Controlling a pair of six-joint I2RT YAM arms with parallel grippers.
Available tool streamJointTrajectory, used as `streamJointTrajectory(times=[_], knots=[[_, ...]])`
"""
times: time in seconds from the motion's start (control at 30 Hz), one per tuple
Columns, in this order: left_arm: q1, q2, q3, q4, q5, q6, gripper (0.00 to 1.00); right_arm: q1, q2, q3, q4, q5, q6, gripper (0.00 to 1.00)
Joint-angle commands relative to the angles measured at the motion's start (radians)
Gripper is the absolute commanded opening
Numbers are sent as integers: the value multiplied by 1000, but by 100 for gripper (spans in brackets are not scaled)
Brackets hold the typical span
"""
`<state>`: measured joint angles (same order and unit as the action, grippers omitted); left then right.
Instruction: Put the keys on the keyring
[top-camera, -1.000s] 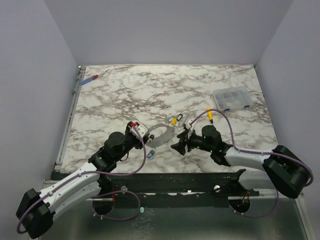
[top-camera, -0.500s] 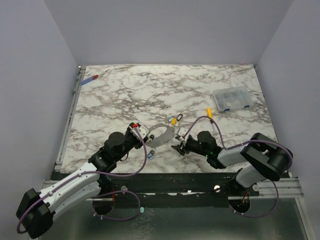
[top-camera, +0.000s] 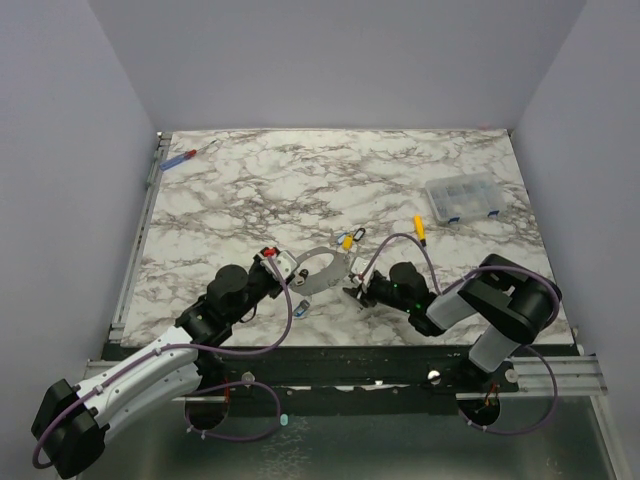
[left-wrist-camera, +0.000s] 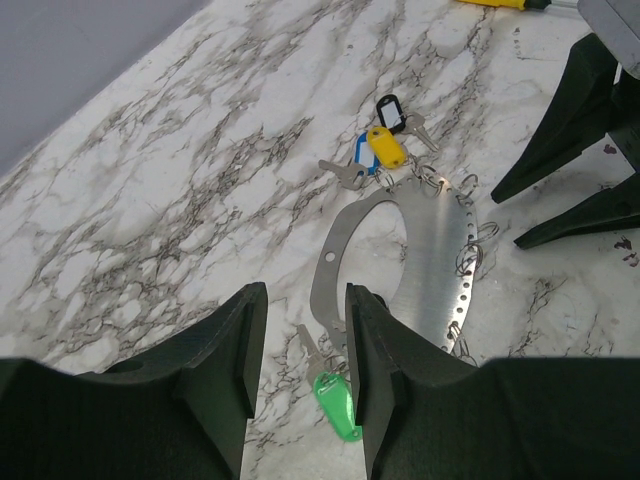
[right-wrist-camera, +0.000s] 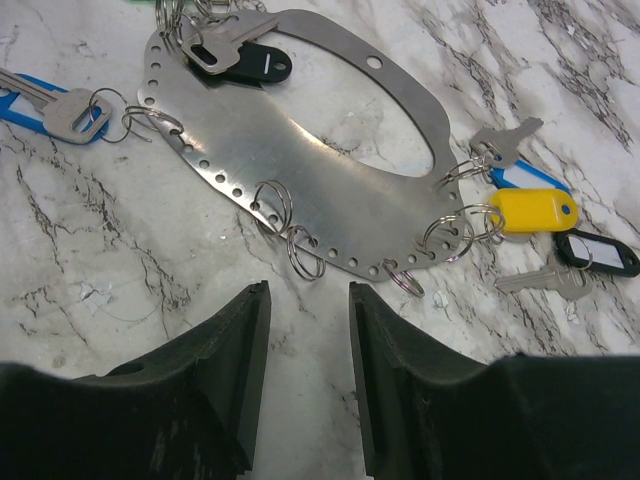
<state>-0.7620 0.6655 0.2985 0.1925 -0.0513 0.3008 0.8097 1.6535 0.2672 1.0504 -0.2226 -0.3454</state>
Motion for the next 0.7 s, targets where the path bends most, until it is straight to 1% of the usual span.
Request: streamJointTrajectory(times=[0.0, 0.3, 0.47, 0.53, 0.67], knots=[[-10, -13, -9, 9, 28, 9, 41, 2, 31, 30, 27, 17, -29, 44], [-11, -9, -9, 6, 40, 11, 37, 2, 72, 67, -2, 26, -33, 43], [-13, -8, -9, 6, 44, 12, 34, 2, 78, 78, -25, 36, -34, 38], [-14, -6, -9, 6, 46, 11, 33, 2, 78, 78, -26, 44, -35, 33], [-15, -5, -7, 4, 50, 11, 32, 2, 79, 86, -58, 45, -41, 18]])
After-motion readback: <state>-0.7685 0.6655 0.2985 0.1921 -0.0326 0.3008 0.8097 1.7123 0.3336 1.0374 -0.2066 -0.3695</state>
